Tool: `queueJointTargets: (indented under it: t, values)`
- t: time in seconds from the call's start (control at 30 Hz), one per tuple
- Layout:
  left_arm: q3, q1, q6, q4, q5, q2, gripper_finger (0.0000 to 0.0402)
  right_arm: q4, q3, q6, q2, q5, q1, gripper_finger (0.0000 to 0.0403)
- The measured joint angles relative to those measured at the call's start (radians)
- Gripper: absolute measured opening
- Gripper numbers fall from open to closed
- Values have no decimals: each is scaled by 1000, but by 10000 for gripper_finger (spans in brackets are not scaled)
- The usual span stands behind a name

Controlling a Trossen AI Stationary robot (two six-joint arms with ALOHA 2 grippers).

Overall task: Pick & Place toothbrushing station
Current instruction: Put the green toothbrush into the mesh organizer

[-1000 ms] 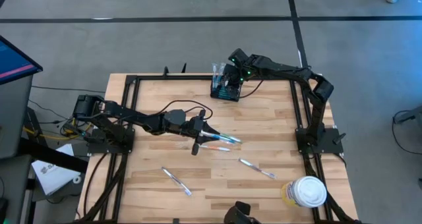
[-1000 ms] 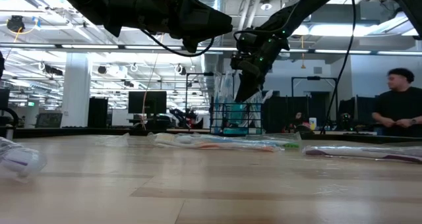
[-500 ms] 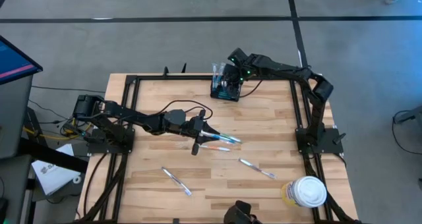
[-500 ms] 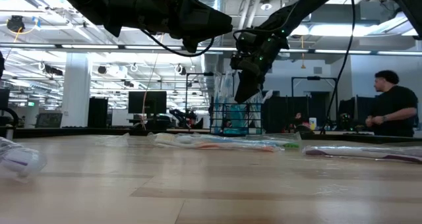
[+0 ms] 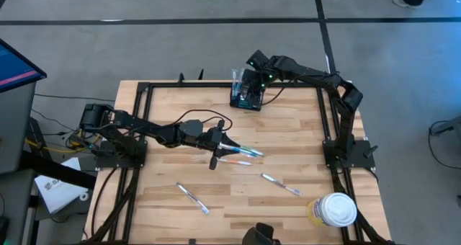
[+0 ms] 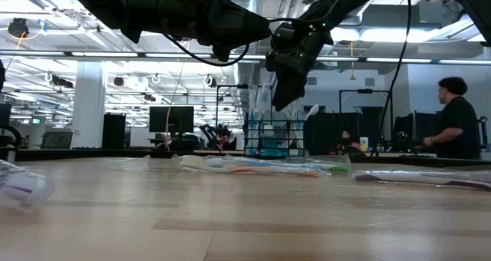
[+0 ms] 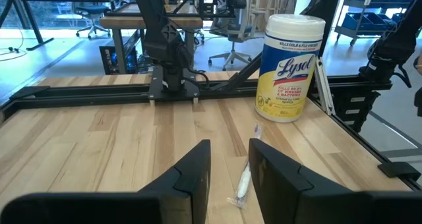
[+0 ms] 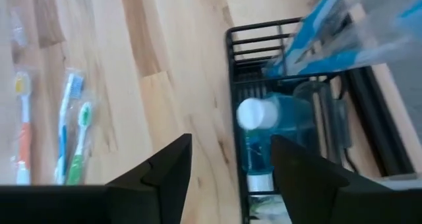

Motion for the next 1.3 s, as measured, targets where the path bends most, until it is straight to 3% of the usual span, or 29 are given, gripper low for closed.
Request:
queueJointTargets:
  t: [0.3,0.5,1.3]
  values:
    - [0,0,0,-2,0,0,99,-73,8,15,-2,-4,12,183]
    - [0,0,0,-3,0,0,99,-119,12,11,-6,-85,46,180]
    - [0,22,0,-37,0,0,99,-160,60,-9,-37,-74,50,152]
